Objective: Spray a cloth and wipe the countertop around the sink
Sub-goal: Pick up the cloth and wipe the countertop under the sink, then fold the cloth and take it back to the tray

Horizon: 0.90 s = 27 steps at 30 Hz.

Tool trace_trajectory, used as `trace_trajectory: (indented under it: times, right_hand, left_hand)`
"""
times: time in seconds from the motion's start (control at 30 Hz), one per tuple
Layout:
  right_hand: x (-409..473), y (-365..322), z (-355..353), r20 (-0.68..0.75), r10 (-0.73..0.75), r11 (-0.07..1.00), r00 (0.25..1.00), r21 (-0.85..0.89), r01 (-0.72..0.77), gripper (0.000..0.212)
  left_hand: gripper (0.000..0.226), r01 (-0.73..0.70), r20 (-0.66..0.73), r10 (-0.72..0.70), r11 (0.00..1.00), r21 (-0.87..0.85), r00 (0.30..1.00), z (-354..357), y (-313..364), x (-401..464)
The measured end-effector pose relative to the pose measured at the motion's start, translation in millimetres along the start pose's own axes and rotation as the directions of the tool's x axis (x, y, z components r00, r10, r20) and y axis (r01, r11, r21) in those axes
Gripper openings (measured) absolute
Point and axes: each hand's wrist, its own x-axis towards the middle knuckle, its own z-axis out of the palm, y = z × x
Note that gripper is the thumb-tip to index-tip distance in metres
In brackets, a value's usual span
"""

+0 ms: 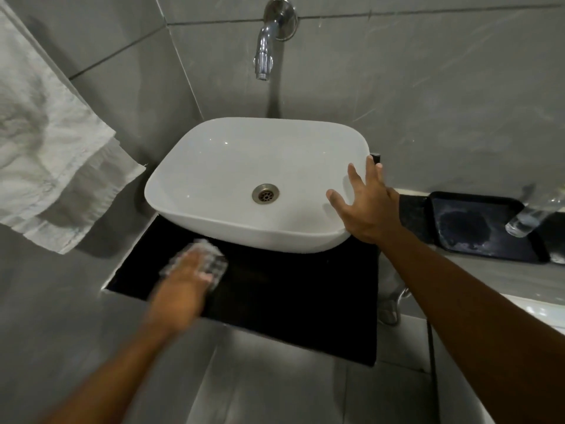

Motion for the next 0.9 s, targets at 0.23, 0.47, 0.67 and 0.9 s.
trace_trajectory:
  times: [0.23,0.47,0.67,0.9]
  right_hand:
    - [0.3,-1.6,0.9,-0.011,0.025,0.998,1.0,0.062,-0.024,0.079]
    - [-3.9,-2.9,-0.6,-0.023,0.041,0.997,0.999,0.059,-0.039,0.078]
    - [-16.0,-5.6,-6.4,-0.044,0.016,0.983,0.999,0.182,-0.008,0.084]
    - [-178.3,44.6,27.3,0.07,-0.401,0.909,0.913,0.156,0.388,0.068]
  left_hand:
    - [0.05,0.398,-0.211,-0.388,0.917,0.009,0.897,-18.6,-47.4,5.3]
    - [0.05,0.046,-0.223,-0.088,0.982,-0.185,0.971,65.9,156.2,-38.9]
    - [0.06,-0.257,0.026,0.257,0.966,-0.013,0.966,97.2,243.4,-48.3]
    - [0.062,-0.419,0.136,0.421,0.907,-0.046,0.897,74.5,189.6,-64.2]
